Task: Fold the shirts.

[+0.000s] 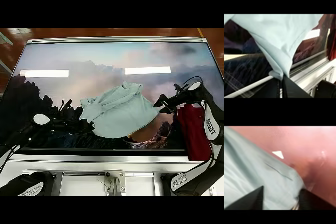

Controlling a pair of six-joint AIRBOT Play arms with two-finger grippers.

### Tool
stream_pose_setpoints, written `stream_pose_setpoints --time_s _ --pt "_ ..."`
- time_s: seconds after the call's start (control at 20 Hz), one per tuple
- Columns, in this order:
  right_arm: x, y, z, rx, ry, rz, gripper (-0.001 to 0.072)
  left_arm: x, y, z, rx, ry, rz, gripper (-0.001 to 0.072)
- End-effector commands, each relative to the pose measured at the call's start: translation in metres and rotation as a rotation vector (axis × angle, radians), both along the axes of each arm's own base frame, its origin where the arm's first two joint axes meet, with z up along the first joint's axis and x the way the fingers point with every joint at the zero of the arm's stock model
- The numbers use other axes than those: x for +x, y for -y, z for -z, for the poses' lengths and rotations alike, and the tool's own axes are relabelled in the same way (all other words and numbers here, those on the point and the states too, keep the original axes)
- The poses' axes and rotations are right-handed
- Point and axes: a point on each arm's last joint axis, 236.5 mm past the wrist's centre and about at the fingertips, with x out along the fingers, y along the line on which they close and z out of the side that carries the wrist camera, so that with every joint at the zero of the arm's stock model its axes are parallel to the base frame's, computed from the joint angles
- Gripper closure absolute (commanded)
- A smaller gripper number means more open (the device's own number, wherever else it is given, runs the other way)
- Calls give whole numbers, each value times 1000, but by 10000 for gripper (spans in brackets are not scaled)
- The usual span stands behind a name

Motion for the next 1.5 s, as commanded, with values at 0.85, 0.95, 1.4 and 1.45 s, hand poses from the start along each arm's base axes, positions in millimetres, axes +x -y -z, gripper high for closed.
stream_pose_setpoints --time_s 0.85,0.95,1.4,1.45 --pt "-88 -47 -672 -159 1806 66 651 -23 -187 -621 423 1572 -544 668" --pt "-115 -52 -688 -135 1842 84 651 -23 -193 -615 456 1557 -560 668" --pt "-79 -66 -582 -60 1393 -35 651 72 -252 -573 641 1424 -701 669" --pt "-69 -66 -566 -52 1338 -48 651 86 -254 -570 637 1421 -706 669"
